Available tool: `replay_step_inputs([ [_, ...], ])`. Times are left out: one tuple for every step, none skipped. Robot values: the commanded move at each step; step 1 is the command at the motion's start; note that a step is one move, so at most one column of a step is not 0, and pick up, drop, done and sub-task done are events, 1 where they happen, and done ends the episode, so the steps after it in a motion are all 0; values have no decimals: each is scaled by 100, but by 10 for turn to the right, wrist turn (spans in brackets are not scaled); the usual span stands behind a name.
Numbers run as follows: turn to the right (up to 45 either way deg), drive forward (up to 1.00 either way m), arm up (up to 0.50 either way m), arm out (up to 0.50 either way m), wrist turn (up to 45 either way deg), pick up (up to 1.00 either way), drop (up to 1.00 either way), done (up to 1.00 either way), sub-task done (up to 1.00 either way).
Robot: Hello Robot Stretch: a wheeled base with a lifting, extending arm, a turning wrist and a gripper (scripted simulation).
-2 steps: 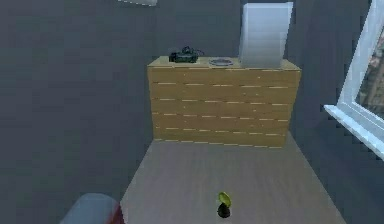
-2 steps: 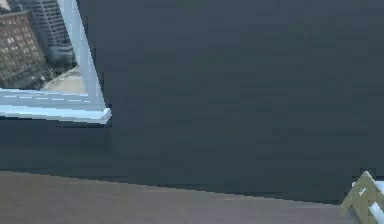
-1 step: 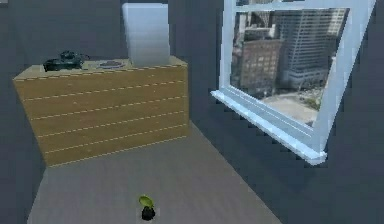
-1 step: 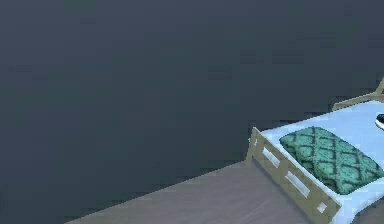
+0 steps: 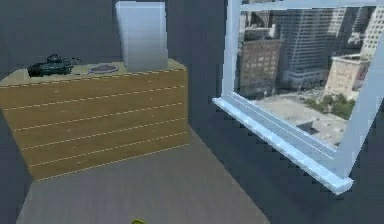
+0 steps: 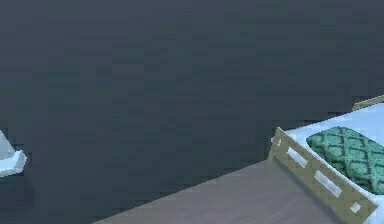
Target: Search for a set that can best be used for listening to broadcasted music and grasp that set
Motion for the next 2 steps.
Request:
replay_step_inputs([
  [-30,0,0,0,0,0,0,0,0],
  [0,90,0,0,0,0,0,0,0],
])
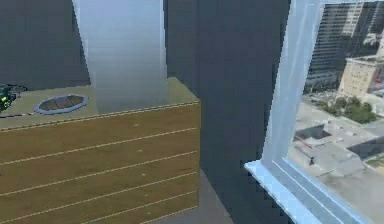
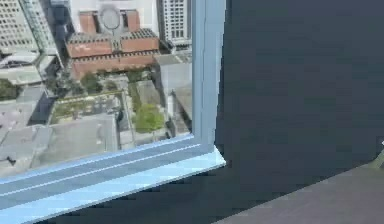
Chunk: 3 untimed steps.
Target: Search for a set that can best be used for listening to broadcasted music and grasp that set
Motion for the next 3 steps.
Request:
replay_step_inputs([
  [-300,0,0,0,0,0,0,0,0],
  [0,5,0,0,0,0,0,0,0],
  [450,0,0,0,0,0,0,0,0],
])
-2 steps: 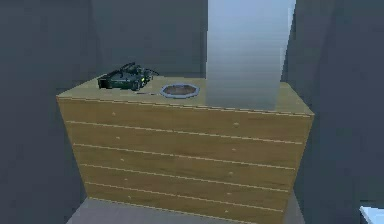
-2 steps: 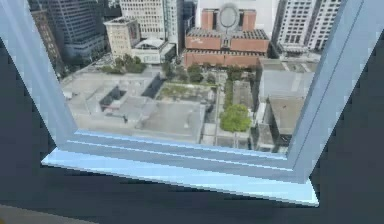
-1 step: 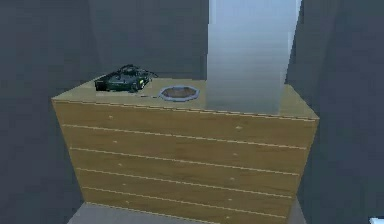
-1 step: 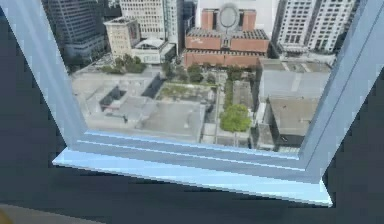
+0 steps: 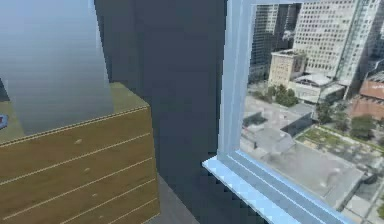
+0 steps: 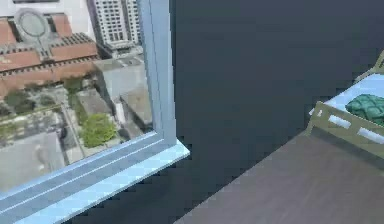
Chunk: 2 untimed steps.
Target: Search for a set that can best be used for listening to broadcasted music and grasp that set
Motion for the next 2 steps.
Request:
replay_step_inputs([
  [450,0,0,0,0,0,0,0,0],
  [30,0,0,0,0,0,0,0,0],
])
